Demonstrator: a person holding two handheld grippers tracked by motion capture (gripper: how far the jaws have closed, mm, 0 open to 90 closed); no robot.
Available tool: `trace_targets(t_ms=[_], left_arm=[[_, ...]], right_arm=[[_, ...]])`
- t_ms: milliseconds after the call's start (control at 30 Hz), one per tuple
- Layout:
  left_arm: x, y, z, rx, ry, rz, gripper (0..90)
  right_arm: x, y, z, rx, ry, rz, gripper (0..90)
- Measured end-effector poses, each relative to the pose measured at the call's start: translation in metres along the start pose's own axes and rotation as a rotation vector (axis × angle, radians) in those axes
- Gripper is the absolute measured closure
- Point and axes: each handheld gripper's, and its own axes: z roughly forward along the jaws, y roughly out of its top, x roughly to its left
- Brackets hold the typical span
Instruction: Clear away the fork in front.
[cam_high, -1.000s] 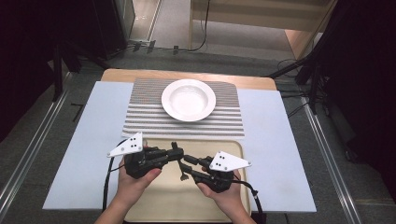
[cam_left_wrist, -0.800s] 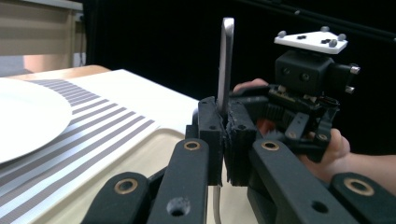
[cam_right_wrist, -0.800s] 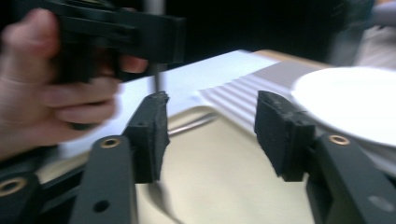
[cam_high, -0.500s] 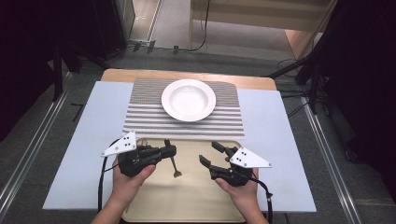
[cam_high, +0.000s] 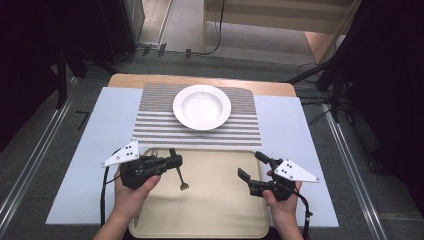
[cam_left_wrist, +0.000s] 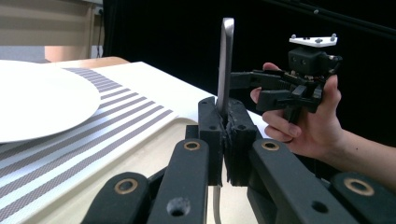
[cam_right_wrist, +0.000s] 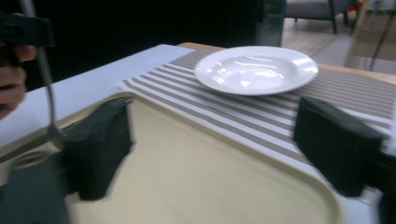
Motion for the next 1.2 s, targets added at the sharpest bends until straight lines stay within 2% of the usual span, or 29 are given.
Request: trace_targets(t_ms=[133, 200, 233, 367, 600, 733, 833, 1000, 1100, 1200], left_arm=[[0.001, -0.001, -0.004, 0.002, 0.005, -0.006, 86.8], [0.002, -0.001, -0.005, 0.001, 0.007, -0.009, 86.8], [0.002, -0.001, -0.005, 0.001, 0.007, -0.009, 86.8], [0.004, -0.003, -0.01, 0.0, 0.02, -0.016, 86.8], [0.004, -0.003, -0.012, 0.008, 0.016, -0.024, 86.8], [0.005, -0.004, -0.012, 0.011, 0.013, -0.034, 86.8], [0.005, -0.004, -0.013, 0.013, 0.013, -0.037, 86.8], [0.006, -0.005, -0.014, 0.018, 0.017, -0.044, 86.8], [0.006, -0.004, -0.014, 0.029, 0.028, -0.052, 86.8], [0.007, -0.004, -0.015, 0.029, 0.014, -0.087, 86.8]], right_arm=[[-0.011, -0.003, -0.011, -0.005, -0.069, 0.0, 8.6], [-0.016, -0.005, -0.015, -0.008, -0.086, 0.003, 8.5], [-0.018, -0.005, -0.017, -0.005, -0.1, 0.005, 2.1], [-0.028, -0.007, -0.029, -0.019, -0.087, 0.01, 0.0], [-0.044, -0.014, -0.05, -0.027, -0.151, 0.006, 0.0], [-0.054, -0.021, -0.06, -0.03, -0.189, -0.029, 0.0], [-0.066, -0.028, -0.07, -0.033, -0.205, 0.004, 0.0], [-0.078, -0.035, -0.082, -0.039, -0.218, 0.038, 0.0], [-0.083, -0.037, -0.085, -0.04, -0.23, 0.042, 0.0], [-0.087, -0.04, -0.085, -0.032, -0.239, 0.034, 0.0]])
